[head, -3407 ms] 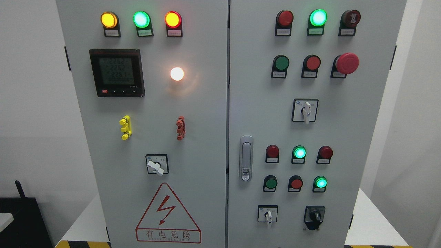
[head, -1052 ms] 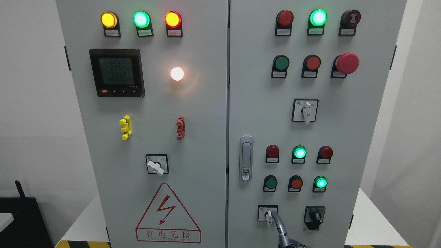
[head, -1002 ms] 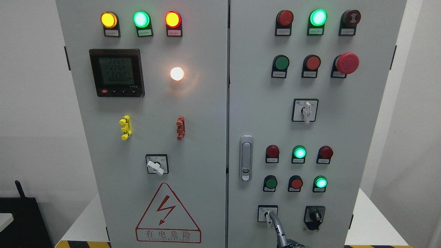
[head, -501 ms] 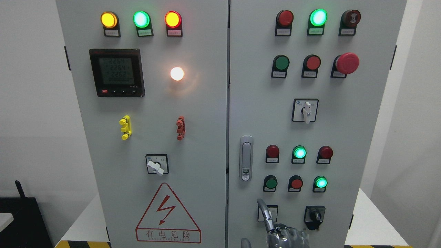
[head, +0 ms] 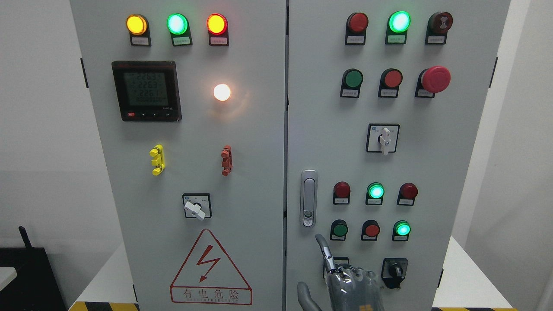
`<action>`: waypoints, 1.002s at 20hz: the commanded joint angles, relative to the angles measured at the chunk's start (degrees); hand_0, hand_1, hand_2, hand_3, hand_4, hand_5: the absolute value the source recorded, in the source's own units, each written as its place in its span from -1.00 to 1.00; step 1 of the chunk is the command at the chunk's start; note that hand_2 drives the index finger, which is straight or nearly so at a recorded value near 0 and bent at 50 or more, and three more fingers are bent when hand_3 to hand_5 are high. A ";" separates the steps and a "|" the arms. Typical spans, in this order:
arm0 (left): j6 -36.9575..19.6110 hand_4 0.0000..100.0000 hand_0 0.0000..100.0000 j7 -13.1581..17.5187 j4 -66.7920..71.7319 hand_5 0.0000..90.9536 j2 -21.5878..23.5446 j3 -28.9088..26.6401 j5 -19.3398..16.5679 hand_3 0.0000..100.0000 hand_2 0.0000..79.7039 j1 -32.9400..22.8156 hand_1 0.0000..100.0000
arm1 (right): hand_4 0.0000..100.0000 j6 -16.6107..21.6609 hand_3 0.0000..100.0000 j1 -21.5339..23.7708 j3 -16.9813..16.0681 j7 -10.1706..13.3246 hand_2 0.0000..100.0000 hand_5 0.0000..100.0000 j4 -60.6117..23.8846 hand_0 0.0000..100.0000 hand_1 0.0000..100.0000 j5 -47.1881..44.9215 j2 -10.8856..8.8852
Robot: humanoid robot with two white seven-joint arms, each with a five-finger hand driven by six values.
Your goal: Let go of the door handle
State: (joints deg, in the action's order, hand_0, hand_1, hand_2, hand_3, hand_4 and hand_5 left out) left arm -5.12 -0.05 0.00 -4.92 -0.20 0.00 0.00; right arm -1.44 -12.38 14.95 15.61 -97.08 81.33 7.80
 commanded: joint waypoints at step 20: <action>0.03 -1.00 -0.76 -0.12 1.41 -1.00 0.00 -1.73 -1.67 -1.00 -1.00 0.88 -0.22 | 1.00 -1.82 1.00 -4.40 1.31 -2.08 -1.00 0.94 3.74 -0.27 -0.30 0.58 0.19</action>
State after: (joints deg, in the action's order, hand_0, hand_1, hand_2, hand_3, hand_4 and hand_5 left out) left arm -5.12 -0.40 0.00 -4.92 -0.07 0.00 0.00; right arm -3.28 -16.35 16.19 13.66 -93.93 81.86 7.90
